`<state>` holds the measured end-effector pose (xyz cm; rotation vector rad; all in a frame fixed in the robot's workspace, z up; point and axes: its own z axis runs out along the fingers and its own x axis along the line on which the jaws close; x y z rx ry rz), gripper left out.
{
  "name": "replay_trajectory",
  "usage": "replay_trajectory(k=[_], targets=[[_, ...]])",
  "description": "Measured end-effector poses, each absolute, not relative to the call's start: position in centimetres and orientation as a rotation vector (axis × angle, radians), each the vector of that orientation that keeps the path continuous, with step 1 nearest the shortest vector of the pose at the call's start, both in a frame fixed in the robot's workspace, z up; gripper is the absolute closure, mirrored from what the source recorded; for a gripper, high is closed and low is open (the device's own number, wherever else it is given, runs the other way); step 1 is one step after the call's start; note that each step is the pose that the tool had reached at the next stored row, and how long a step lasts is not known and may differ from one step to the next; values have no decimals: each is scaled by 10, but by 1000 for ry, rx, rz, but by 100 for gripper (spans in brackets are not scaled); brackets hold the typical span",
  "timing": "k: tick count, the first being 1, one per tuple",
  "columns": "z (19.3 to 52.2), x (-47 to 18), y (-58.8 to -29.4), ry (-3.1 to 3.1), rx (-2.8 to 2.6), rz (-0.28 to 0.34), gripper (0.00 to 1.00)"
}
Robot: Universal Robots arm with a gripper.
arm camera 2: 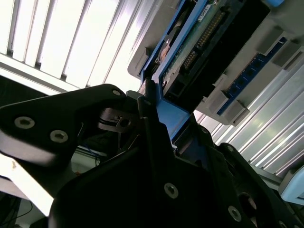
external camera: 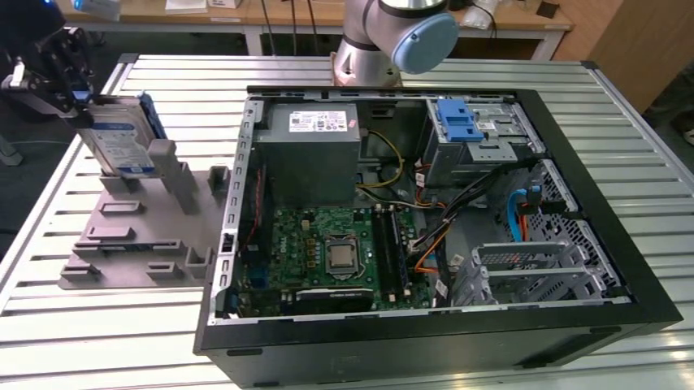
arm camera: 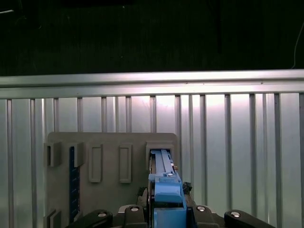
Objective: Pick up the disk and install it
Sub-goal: 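Pick up the disk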
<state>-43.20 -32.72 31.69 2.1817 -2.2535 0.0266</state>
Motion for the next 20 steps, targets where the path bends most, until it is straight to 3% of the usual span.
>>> replay_trajectory(k=[20], targets=[[331, -432, -327, -2254, 2182, 27, 64]])
